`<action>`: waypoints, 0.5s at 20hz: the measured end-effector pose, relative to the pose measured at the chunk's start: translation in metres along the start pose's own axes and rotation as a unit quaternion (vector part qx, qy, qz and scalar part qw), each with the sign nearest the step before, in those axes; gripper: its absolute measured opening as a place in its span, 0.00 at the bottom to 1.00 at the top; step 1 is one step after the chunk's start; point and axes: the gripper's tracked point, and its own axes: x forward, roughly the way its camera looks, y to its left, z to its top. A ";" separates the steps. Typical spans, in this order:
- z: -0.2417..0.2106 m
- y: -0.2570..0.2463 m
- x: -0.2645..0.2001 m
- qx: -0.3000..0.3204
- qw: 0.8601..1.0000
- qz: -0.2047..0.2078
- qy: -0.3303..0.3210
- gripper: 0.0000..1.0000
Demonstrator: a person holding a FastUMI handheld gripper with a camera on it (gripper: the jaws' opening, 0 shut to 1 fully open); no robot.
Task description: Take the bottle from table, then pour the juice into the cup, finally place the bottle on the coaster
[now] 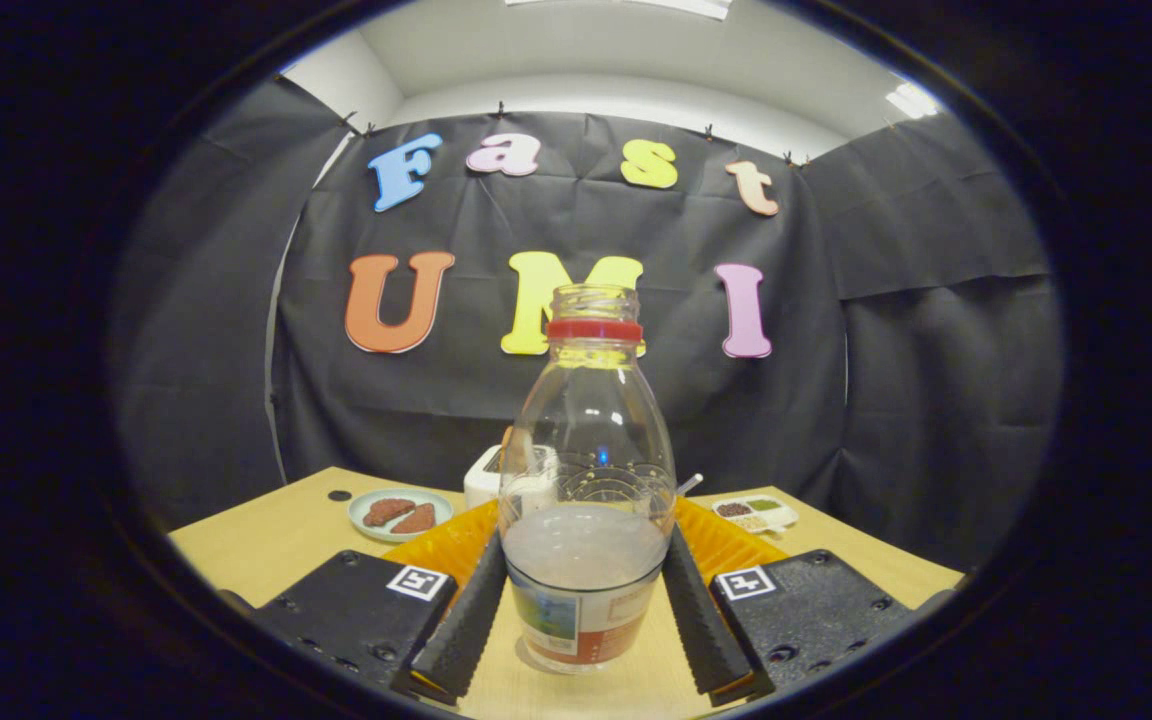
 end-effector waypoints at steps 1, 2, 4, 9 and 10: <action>-0.006 0.003 0.006 0.002 1.000 0.003 0.004 0.83; -0.013 0.005 0.013 0.003 1.000 0.004 0.007 0.83; -0.026 0.011 0.025 0.004 1.000 0.009 0.011 0.83; -0.062 0.021 0.045 0.008 1.000 0.021 0.013 0.83; -0.068 0.023 0.047 0.005 1.000 0.022 0.011 0.83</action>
